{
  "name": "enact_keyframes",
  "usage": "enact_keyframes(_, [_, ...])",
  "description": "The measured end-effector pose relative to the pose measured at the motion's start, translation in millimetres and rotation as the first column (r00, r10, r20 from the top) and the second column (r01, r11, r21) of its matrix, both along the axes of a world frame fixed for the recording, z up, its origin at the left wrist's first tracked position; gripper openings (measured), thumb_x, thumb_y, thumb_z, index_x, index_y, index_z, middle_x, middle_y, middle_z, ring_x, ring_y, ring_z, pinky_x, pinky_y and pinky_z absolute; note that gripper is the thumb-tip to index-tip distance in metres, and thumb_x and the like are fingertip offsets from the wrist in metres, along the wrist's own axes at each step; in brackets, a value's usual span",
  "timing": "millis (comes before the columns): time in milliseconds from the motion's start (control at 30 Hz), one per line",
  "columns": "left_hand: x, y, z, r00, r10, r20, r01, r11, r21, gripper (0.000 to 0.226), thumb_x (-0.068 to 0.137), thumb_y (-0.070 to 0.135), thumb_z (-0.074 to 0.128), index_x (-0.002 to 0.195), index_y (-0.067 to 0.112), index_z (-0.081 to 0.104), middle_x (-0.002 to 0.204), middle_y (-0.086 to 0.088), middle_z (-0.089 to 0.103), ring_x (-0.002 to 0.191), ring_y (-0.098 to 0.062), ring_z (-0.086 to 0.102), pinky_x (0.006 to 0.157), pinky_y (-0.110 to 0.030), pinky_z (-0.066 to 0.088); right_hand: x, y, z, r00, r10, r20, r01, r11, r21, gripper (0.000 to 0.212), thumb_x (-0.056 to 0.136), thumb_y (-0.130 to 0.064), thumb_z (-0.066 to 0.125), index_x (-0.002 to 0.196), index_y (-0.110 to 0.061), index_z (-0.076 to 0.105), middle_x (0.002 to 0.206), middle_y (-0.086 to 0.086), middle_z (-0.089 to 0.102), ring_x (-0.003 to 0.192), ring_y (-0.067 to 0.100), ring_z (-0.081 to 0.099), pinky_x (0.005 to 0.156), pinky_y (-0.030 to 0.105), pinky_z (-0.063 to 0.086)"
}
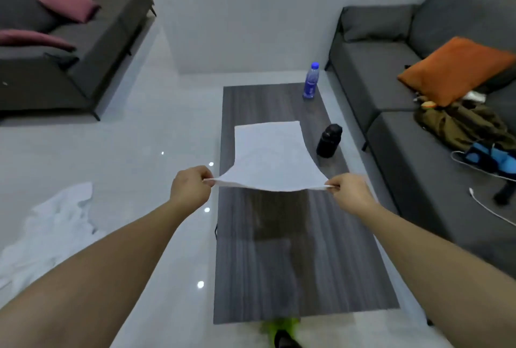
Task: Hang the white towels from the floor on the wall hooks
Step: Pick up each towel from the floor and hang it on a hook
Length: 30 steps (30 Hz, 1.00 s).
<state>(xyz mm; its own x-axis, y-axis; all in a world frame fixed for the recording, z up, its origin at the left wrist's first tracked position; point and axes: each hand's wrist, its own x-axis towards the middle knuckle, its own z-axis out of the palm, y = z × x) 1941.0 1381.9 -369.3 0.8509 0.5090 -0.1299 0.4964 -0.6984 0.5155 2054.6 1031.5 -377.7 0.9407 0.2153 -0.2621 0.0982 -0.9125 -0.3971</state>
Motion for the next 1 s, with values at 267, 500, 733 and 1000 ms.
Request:
enact_keyframes(267, [-125.7, -46.4, -106.2, 0.916, -0.156, -0.370, 0.153, 0.988, -0.037, 0.005, 0.090, 0.022, 0.063, 0.087, 0.024, 0.064, 0.074, 0.009, 0.057, 0.066, -0.008, 0.053, 0.050, -0.018, 0.034, -146.6, -49.4, -95.4, 0.968, -0.069, -0.243, 0.051, 0.996, -0.078, 0.018, 0.092, -0.020, 0.064, 0.103, -0.020, 0.077, 0.097, 0.008, 0.075, 0.093, 0.027, 0.067, 0.079, 0.032, 0.053])
enact_keyframes(500, [-146.2, -57.9, -142.0, 0.884, -0.157, -0.440, 0.134, 0.987, -0.084, 0.010, 0.086, 0.021, 0.059, 0.088, 0.020, 0.068, 0.087, -0.001, 0.065, 0.077, -0.018, 0.058, 0.063, -0.026, 0.043, -177.0, -64.2, -124.6, 0.941, -0.118, -0.317, 0.082, 0.989, -0.125, 0.016, 0.091, -0.016, 0.062, 0.093, -0.019, 0.077, 0.086, 0.007, 0.072, 0.080, 0.025, 0.064, 0.067, 0.028, 0.044])
enact_keyframes(733, [-52.9, -38.1, -135.7, 0.933, -0.076, -0.351, 0.060, 0.997, -0.058, 0.010, 0.088, 0.022, 0.057, 0.091, 0.020, 0.067, 0.086, -0.001, 0.065, 0.078, -0.020, 0.058, 0.066, -0.027, 0.042, -72.9, -40.4, -117.8, 0.970, -0.106, -0.217, 0.095, 0.994, -0.061, 0.014, 0.092, -0.020, 0.064, 0.096, -0.019, 0.076, 0.091, 0.005, 0.073, 0.084, 0.024, 0.066, 0.076, 0.039, 0.057])
enact_keyframes(1000, [94.7, 2.0, -127.7, 0.960, 0.058, -0.274, -0.083, 0.993, -0.079, 0.010, 0.087, 0.023, 0.060, 0.089, 0.019, 0.069, 0.086, -0.002, 0.067, 0.083, -0.023, 0.060, 0.069, -0.029, 0.046, 97.6, 6.6, -119.7, 0.989, -0.061, -0.134, 0.059, 0.998, -0.016, 0.012, 0.092, -0.023, 0.064, 0.093, -0.017, 0.075, 0.083, 0.005, 0.070, 0.076, 0.024, 0.062, 0.067, 0.032, 0.053])
